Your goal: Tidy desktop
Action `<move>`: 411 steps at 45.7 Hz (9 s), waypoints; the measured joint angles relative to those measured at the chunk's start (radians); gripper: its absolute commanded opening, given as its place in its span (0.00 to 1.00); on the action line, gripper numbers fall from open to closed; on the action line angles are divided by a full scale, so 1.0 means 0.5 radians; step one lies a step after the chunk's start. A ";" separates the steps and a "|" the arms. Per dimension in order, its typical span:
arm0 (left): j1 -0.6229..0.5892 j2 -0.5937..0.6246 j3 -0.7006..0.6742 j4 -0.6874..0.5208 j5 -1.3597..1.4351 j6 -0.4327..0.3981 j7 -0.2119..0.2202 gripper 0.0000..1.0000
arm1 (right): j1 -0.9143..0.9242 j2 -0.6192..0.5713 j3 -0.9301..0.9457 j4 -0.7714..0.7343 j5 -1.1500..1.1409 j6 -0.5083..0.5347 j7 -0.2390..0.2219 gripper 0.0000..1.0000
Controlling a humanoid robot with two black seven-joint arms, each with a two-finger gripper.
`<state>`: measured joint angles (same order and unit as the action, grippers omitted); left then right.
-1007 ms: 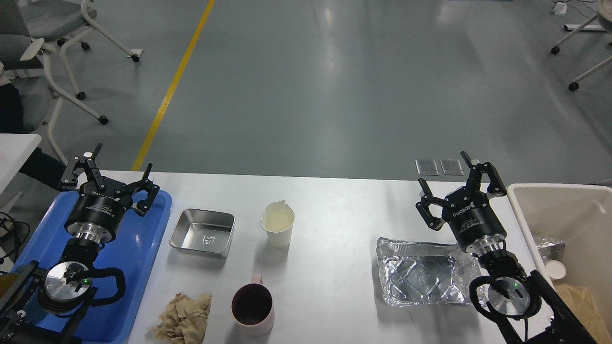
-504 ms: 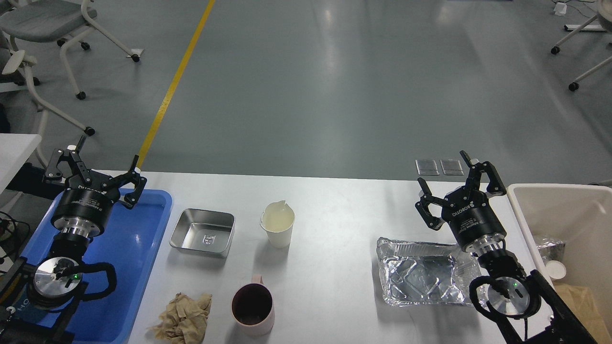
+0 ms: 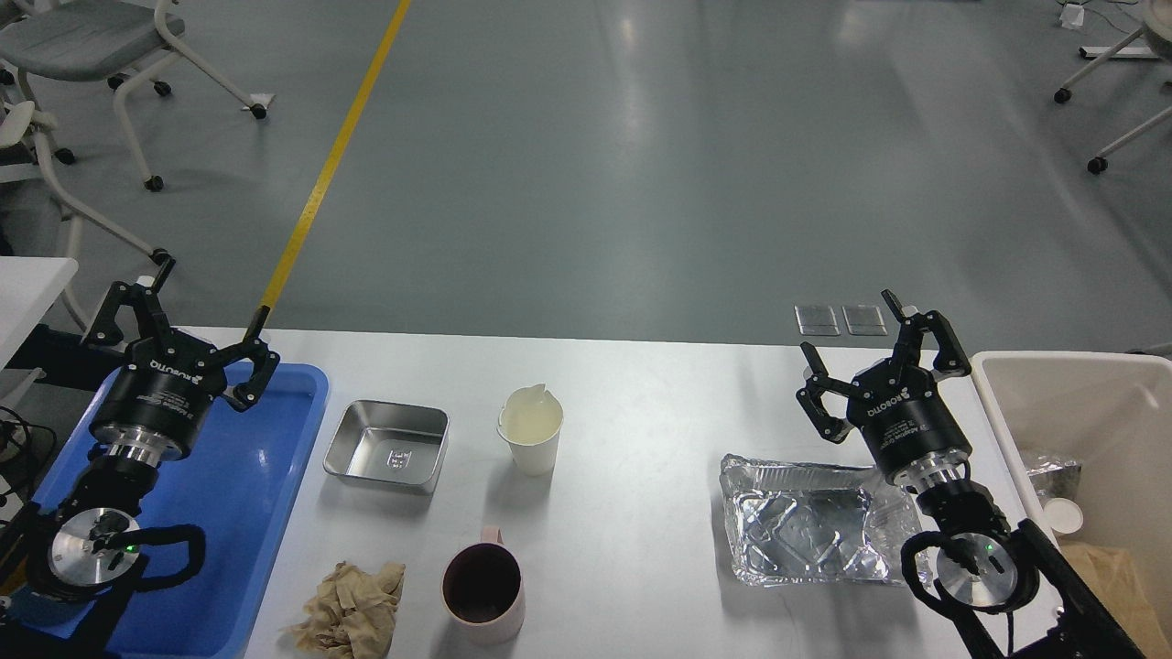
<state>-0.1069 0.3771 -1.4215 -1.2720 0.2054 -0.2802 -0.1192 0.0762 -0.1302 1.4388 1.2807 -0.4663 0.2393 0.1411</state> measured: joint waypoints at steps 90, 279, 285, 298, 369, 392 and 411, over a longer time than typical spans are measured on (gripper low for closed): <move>0.662 1.764 0.331 -0.769 1.308 0.066 -0.086 0.96 | 0.022 -0.062 -0.120 -0.001 -0.003 -0.018 -0.003 1.00; -1.087 1.890 2.079 -0.825 2.079 -0.203 -0.032 0.02 | 0.050 -0.017 -0.123 0.041 -0.041 -0.043 -0.003 1.00; -1.050 2.010 2.097 -0.815 1.991 -0.174 -0.037 0.02 | 0.048 -0.016 -0.125 0.045 -0.040 -0.043 -0.003 1.00; -0.927 2.118 2.221 -0.759 1.943 -0.028 -0.049 0.02 | 0.047 -0.019 -0.126 0.045 -0.040 -0.043 -0.003 1.00; -0.683 1.624 2.662 -0.022 1.946 0.476 -0.023 0.03 | 0.040 -0.015 -0.155 0.046 -0.043 -0.043 -0.003 1.00; -0.688 1.617 2.662 -0.021 1.940 0.493 0.036 0.73 | 0.044 -0.011 -0.176 0.046 -0.047 -0.043 -0.003 1.00; -0.721 1.734 2.580 -0.185 1.836 0.404 -0.131 0.90 | 0.050 -0.016 -0.190 0.046 -0.076 -0.045 -0.003 1.00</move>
<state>-0.4673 1.2441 -0.1313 -1.3645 1.1237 -0.0783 -0.1849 0.1012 -0.1383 1.3437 1.3039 -0.5046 0.2168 0.1396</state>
